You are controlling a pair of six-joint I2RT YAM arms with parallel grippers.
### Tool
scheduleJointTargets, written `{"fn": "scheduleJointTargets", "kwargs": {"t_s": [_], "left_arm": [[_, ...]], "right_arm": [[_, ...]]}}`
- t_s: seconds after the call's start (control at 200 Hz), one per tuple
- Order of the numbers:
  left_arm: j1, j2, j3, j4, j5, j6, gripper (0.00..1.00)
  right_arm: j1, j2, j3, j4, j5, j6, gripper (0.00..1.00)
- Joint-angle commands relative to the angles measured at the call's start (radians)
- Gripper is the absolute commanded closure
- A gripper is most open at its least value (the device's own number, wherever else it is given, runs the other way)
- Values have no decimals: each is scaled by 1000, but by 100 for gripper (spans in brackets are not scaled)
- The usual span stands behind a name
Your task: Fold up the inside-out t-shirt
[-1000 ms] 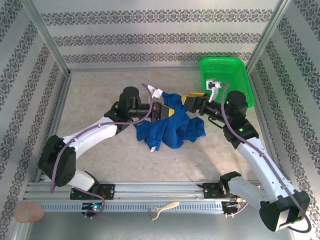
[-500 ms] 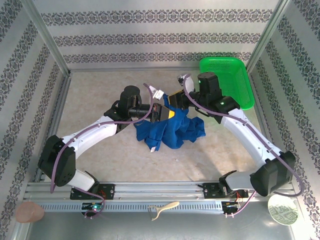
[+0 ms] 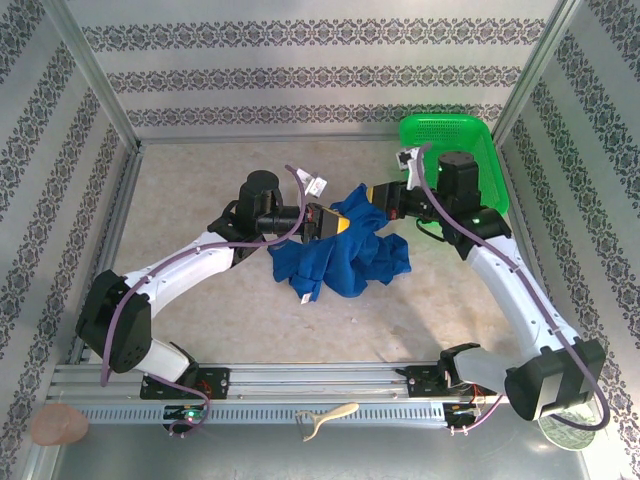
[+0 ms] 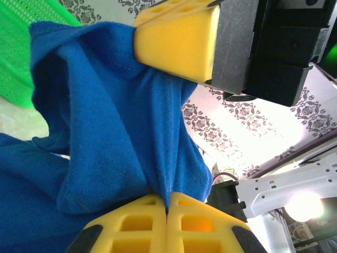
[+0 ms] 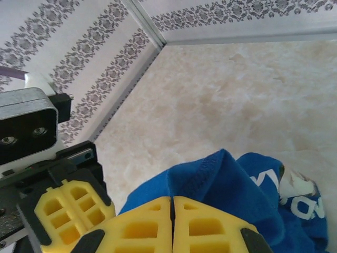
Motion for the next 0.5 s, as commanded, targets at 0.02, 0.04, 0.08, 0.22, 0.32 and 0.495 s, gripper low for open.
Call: {"fn": "scheduleJointTargets", "kwargs": {"t_s": [0.02,0.04,0.08,0.22,0.32,0.495], "left_arm": [[6,-6,-5,-62,86,45,100],[4,-6,-2,-74,86,53,100],[6,-8,4,-105,78,73,100],[4,-34,-7,-163,51,129,100],[5,-44,-12,-193,41,156,100],[6,-58,-9,-237,4,199,61]], "right_arm": [[-77,-21,-66,304,-110,203,100],[-82,-22,-79,345,-139,235,100],[-97,-33,-103,395,-148,282,100],[-223,-107,-268,629,-18,553,100],[-239,-119,-361,753,26,688,100],[-218,-121,-376,833,-26,680,100]]}}
